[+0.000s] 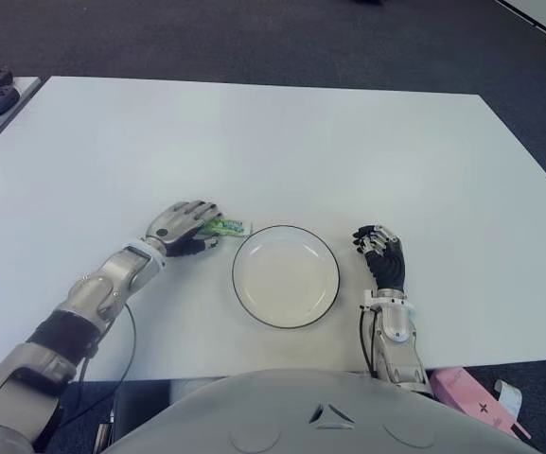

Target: Put the toothpaste on the table into the plate.

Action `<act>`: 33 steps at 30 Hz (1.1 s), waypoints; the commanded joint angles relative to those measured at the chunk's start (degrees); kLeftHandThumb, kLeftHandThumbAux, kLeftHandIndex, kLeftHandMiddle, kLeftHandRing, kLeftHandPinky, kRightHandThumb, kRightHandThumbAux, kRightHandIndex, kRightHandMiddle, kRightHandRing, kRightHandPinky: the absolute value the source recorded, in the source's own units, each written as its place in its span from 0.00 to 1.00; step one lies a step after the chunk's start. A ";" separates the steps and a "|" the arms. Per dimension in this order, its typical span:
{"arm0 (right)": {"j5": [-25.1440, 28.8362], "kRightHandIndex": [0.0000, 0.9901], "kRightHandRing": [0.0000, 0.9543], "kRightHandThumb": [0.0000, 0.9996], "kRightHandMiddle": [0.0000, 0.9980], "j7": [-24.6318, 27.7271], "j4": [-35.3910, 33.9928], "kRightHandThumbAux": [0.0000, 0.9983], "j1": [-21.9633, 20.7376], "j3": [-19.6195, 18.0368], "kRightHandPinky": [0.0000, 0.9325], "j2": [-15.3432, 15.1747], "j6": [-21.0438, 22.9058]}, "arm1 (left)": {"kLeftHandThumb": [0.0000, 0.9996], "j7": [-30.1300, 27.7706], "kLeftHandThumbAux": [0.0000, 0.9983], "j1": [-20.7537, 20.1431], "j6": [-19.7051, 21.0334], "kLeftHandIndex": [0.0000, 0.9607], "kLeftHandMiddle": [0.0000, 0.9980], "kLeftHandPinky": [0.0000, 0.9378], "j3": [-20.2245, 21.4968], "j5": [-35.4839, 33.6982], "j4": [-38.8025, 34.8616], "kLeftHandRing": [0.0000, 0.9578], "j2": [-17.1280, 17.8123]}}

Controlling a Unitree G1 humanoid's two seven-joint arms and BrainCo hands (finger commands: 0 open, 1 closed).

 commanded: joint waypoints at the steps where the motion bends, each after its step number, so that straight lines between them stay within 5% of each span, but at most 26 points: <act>1: -0.19 0.43 0.52 0.71 0.51 0.09 -0.60 0.73 1.01 -0.20 0.53 0.00 2.03 | 0.54 -3.84 0.00 -0.29 -2.23 0.00 0.00 0.00 -2.98 0.02 2.14 0.00 0.91; 13: -0.17 0.43 0.51 0.71 0.50 0.23 -3.37 0.73 2.62 -0.17 0.53 0.05 4.80 | 0.52 -9.06 0.00 -2.79 -7.94 0.00 0.00 0.00 -6.49 -1.92 4.92 0.00 3.71; 33: 0.31 0.43 0.52 0.71 0.50 0.22 -5.97 0.73 5.21 -0.34 0.53 0.45 5.13 | 0.54 -0.90 0.02 -12.72 -10.91 0.00 0.00 0.00 -12.22 0.02 31.98 0.00 0.32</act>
